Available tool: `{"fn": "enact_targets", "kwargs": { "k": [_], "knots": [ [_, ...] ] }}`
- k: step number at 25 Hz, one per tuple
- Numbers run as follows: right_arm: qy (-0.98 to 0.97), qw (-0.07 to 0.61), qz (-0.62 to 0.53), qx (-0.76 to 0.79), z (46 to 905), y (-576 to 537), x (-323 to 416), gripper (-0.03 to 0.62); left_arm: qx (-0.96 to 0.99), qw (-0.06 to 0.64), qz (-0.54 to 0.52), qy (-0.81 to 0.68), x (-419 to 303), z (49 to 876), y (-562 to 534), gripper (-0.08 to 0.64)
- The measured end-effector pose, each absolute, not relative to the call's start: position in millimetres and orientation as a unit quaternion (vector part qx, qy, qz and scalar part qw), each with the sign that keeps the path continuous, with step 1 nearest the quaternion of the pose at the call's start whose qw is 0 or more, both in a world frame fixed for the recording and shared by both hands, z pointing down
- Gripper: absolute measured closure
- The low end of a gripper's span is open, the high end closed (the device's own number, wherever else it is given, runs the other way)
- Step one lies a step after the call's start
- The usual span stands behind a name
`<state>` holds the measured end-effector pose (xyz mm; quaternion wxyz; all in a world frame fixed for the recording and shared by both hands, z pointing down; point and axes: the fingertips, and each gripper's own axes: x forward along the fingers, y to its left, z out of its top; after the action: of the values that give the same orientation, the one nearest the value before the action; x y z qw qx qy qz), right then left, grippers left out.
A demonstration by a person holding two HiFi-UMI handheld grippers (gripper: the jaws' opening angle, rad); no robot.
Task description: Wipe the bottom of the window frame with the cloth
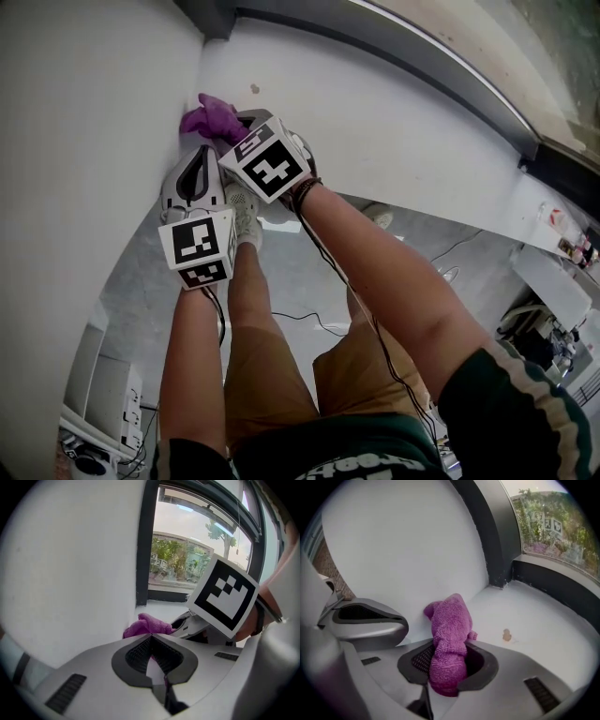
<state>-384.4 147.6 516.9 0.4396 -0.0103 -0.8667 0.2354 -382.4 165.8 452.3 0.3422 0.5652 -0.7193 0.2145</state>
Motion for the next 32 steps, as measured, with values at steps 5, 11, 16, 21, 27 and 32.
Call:
{"fn": "enact_targets", "kwargs": {
  "k": [5,11,16,21,27,32],
  "knots": [
    [-0.876,0.443,0.191,-0.011,516,118,-391,0.476,0.569,0.334,0.215,-0.720,-387,450,143,0.551],
    [-0.880,0.441,0.177,0.018,515,72,-397,0.476,0.576,0.312,0.217,-0.724,-400,441,109,0.551],
    [-0.880,0.440,0.178,0.030,514,49,-401,0.476,0.593,0.295,0.222,-0.716,-408,434,83,0.551],
    [-0.882,0.429,0.185,0.065,513,30,-402,0.476,0.602,0.283,0.225,-0.712,-413,430,62,0.551],
    [-0.881,0.433,0.179,0.061,513,32,-398,0.476,0.611,0.276,0.231,-0.705,-407,428,49,0.551],
    [-0.874,0.445,0.182,0.071,515,23,-381,0.476,0.620,0.268,0.237,-0.698,-396,425,42,0.551]
  ]
}}
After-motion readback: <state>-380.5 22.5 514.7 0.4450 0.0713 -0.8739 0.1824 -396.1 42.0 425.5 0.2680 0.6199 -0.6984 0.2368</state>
